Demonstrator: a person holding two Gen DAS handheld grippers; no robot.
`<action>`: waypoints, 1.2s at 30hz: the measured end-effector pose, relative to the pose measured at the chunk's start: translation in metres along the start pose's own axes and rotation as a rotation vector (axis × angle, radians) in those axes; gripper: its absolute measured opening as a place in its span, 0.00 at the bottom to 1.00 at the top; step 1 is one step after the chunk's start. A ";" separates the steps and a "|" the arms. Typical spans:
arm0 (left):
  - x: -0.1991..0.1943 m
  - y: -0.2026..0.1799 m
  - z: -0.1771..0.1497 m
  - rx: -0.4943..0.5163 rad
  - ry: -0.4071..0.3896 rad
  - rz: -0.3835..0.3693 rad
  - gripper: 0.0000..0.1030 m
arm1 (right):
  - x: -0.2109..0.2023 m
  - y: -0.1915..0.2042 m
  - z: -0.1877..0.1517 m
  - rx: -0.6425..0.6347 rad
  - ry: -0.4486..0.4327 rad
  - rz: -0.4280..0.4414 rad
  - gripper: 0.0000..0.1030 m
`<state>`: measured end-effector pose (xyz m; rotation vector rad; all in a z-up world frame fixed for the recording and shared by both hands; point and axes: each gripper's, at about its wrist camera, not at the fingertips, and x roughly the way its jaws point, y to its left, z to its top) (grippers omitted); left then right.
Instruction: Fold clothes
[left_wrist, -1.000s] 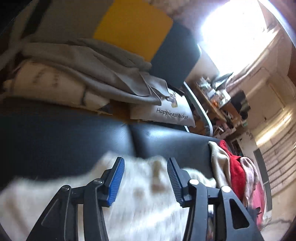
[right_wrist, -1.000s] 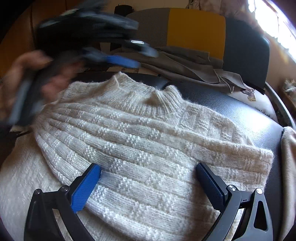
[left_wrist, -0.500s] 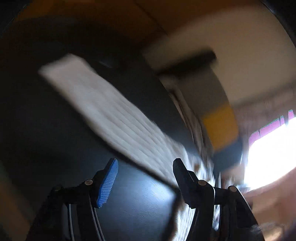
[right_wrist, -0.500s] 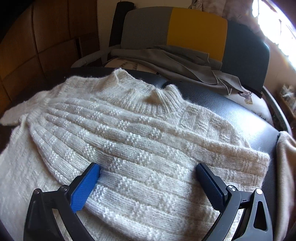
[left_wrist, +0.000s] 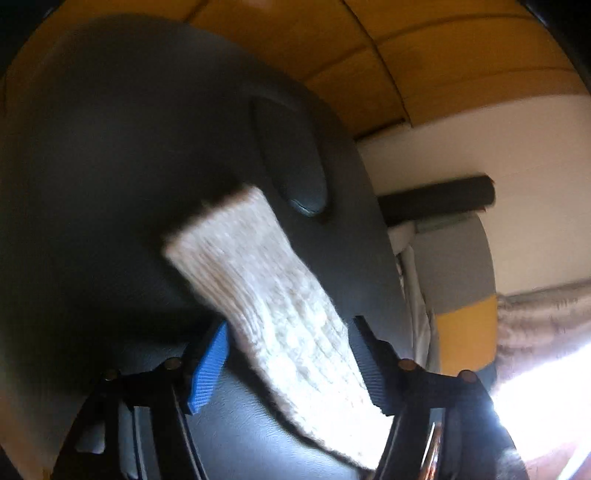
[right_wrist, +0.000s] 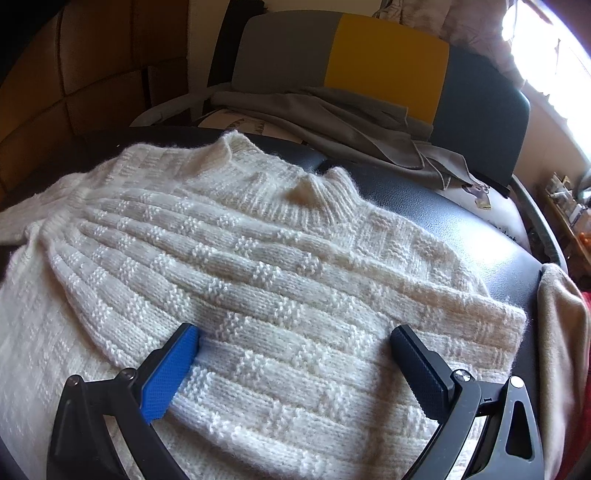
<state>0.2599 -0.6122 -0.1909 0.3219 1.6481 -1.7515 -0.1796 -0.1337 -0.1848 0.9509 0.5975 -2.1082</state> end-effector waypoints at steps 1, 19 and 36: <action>0.010 0.003 0.001 -0.035 0.036 -0.011 0.16 | 0.000 0.000 0.000 0.000 0.000 0.000 1.00; 0.049 -0.200 -0.114 0.376 0.144 -0.262 0.06 | -0.002 0.000 -0.001 0.002 -0.003 0.009 1.00; 0.167 -0.252 -0.334 0.762 0.477 -0.100 0.26 | 0.001 -0.004 0.000 0.028 -0.004 0.031 1.00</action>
